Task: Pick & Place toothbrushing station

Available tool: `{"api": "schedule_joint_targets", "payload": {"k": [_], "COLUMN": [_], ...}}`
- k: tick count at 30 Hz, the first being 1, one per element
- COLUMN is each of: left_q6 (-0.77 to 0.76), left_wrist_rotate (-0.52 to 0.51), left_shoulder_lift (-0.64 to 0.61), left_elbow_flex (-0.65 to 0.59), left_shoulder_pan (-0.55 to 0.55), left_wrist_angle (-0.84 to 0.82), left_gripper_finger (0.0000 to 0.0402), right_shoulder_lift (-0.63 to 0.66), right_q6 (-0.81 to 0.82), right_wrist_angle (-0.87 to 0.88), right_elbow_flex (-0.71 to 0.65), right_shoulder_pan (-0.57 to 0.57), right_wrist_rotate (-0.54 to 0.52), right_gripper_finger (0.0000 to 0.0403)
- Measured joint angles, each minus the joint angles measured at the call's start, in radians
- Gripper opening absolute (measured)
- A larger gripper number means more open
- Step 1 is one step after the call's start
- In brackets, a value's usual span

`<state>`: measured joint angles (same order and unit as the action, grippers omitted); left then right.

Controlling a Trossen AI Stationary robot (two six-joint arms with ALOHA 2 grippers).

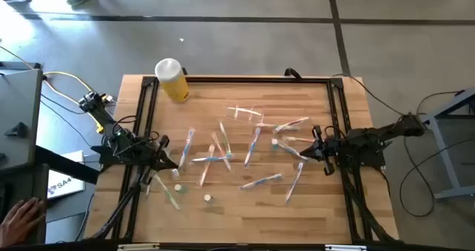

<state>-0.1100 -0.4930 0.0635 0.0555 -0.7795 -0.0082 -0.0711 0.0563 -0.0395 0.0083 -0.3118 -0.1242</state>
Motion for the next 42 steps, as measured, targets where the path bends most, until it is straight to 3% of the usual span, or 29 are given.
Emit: {"api": "schedule_joint_targets", "payload": {"k": [42], "left_q6": [-0.025], "left_wrist_rotate": [-0.021], "left_shoulder_lift": [0.0], "left_elbow_flex": [0.001], "left_shoulder_pan": [0.0], "left_wrist_angle": [-0.006], "left_gripper_finger": [0.0], "right_shoulder_lift": [0.0], "right_q6": [0.019], "right_wrist_angle": [-0.037], "right_elbow_flex": [0.0], "right_shoulder_pan": [0.0], "right_wrist_rotate": [-0.001], "right_gripper_finger": [0.0003]}}
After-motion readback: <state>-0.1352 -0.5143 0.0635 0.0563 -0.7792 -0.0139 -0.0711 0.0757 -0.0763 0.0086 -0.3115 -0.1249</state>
